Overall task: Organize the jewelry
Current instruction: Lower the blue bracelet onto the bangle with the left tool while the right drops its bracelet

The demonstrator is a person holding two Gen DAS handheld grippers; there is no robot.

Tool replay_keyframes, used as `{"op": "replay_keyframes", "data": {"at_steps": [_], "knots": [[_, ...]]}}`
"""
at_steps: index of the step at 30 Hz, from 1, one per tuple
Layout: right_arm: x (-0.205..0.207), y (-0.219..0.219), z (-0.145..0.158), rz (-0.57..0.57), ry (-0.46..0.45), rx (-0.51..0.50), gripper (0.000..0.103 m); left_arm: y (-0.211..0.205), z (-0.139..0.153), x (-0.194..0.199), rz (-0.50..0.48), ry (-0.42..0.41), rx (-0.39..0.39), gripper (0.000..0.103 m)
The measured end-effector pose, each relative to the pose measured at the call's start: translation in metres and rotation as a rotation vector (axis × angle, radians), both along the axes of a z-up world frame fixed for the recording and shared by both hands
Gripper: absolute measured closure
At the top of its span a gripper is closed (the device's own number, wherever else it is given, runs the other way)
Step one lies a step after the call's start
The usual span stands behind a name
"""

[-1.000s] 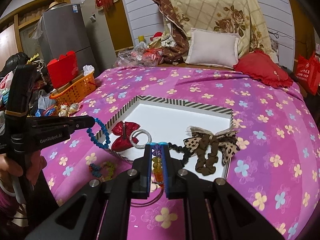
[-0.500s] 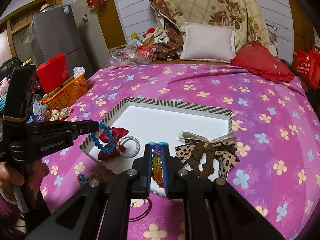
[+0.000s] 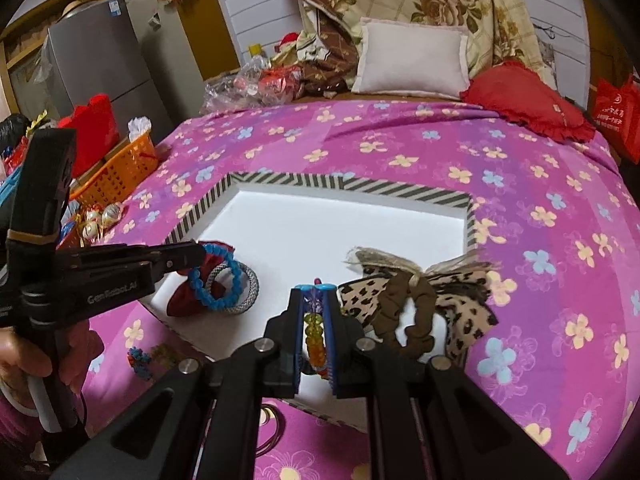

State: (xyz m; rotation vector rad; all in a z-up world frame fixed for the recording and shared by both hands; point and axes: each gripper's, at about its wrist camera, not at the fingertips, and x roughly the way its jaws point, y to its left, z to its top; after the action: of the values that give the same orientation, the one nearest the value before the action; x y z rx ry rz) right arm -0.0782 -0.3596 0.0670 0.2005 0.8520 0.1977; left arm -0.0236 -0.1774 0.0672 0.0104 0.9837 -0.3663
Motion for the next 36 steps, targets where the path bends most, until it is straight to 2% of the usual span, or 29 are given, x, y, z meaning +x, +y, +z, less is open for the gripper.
{"op": "replay_keyframes", "data": {"at_steps": [13, 22, 23, 26, 28, 32, 36], "knots": [[0.017, 0.017, -0.033, 0.034, 0.074, 0.023, 0.094, 0.010, -0.020, 0.011, 0.033, 0.033, 0.029, 0.103], [0.022, 0.019, -0.051, 0.035, 0.124, 0.024, 0.092, 0.011, -0.026, 0.012, 0.069, 0.020, 0.058, 0.103], [0.022, 0.019, -0.052, 0.033, 0.130, 0.023, 0.091, 0.012, -0.026, 0.011, 0.073, 0.016, 0.062, 0.103], [0.021, 0.018, -0.054, 0.025, 0.141, 0.025, 0.075, 0.013, -0.025, 0.011, 0.081, 0.008, 0.062, 0.103], [0.018, 0.017, -0.051, 0.022, 0.133, 0.030, 0.065, 0.014, -0.024, 0.010, 0.083, 0.002, 0.058, 0.097], [0.015, 0.018, -0.045, 0.019, 0.123, 0.030, 0.061, 0.014, -0.020, 0.007, 0.081, -0.005, 0.057, 0.090], [0.010, 0.019, -0.039, 0.016, 0.111, 0.031, 0.056, 0.014, -0.016, 0.002, 0.080, -0.022, 0.066, 0.089]]}}
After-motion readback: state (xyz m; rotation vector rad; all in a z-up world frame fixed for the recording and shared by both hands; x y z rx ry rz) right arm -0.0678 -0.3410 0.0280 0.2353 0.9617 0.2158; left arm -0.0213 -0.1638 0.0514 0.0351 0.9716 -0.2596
